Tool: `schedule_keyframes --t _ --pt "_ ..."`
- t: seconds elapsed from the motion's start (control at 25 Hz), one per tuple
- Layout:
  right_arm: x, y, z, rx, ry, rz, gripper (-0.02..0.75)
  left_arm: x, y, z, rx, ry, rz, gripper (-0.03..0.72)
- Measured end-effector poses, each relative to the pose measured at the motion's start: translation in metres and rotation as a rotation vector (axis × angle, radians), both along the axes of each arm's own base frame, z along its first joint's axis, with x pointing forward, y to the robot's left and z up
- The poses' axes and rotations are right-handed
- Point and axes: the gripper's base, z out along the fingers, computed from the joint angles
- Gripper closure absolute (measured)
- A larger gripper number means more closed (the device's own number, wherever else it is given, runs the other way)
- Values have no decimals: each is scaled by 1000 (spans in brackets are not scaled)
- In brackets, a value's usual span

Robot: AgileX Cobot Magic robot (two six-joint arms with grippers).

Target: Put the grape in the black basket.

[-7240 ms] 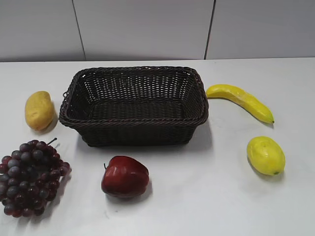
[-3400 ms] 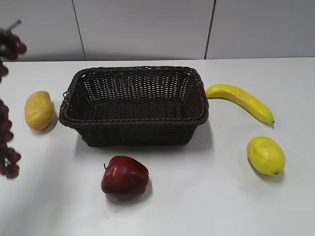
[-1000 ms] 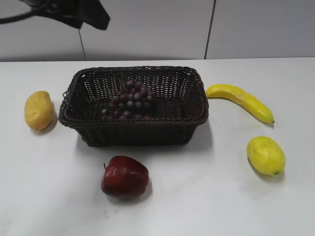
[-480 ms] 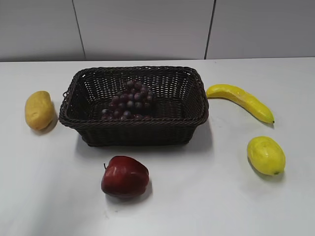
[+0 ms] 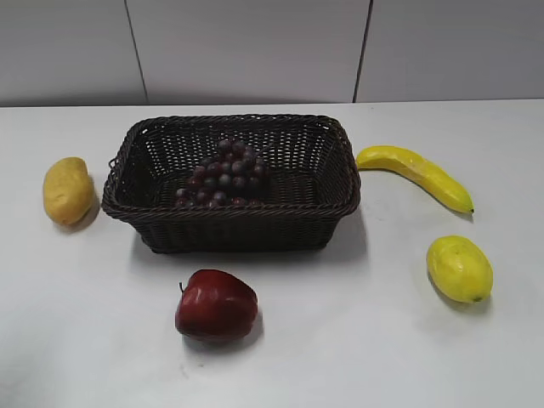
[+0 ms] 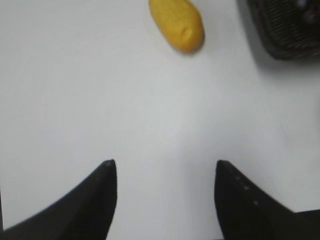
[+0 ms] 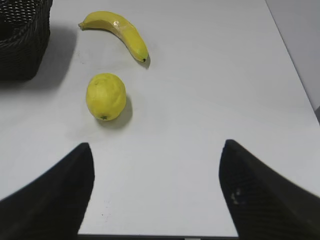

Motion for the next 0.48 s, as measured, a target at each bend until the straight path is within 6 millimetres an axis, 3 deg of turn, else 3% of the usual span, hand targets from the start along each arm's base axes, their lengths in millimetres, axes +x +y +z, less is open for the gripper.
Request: schedule_keyframes --t 0.24,0.48 --pt "0 0 0 0 0 0 148 -40 7 -33 -99 -38 52 103" --pt "0 0 0 0 0 0 148 -82 8 -37 -170 -213 41 103"
